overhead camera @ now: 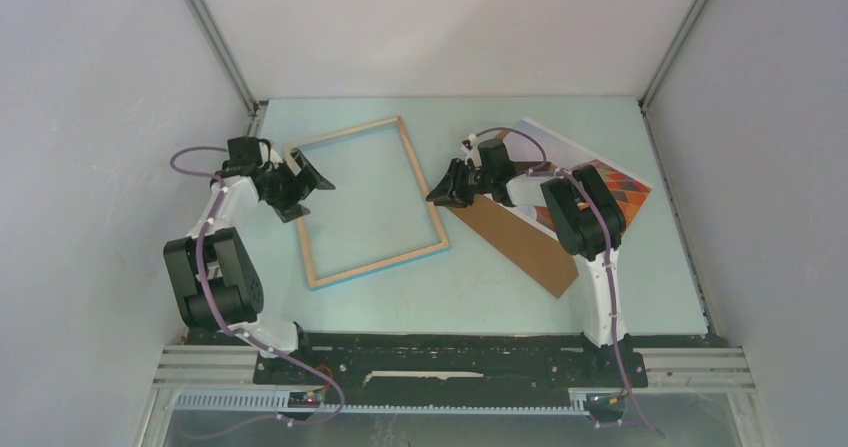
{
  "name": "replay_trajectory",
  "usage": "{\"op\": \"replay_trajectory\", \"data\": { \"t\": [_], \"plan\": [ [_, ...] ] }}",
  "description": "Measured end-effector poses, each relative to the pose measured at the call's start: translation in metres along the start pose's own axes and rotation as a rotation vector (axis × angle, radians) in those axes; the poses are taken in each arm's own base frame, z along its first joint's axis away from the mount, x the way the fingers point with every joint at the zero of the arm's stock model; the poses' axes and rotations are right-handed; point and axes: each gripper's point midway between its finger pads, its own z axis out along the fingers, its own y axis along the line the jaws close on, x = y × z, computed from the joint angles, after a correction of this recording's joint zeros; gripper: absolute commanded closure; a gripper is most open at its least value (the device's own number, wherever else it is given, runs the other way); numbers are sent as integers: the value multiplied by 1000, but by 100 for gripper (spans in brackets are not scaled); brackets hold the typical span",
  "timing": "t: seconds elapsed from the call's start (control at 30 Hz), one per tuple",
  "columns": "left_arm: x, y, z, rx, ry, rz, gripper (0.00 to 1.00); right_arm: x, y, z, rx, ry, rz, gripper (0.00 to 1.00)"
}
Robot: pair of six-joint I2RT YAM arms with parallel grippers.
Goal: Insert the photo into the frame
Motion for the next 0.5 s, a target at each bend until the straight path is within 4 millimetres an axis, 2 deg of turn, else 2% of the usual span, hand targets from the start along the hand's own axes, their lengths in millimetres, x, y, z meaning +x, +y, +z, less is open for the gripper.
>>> {"op": "replay_trajectory", "data": {
  "t": [0.5],
  "plan": [
    [-5,7,-12,-230,-20,141,0,0,0,0,-1,1,0,56]
  ]
}}
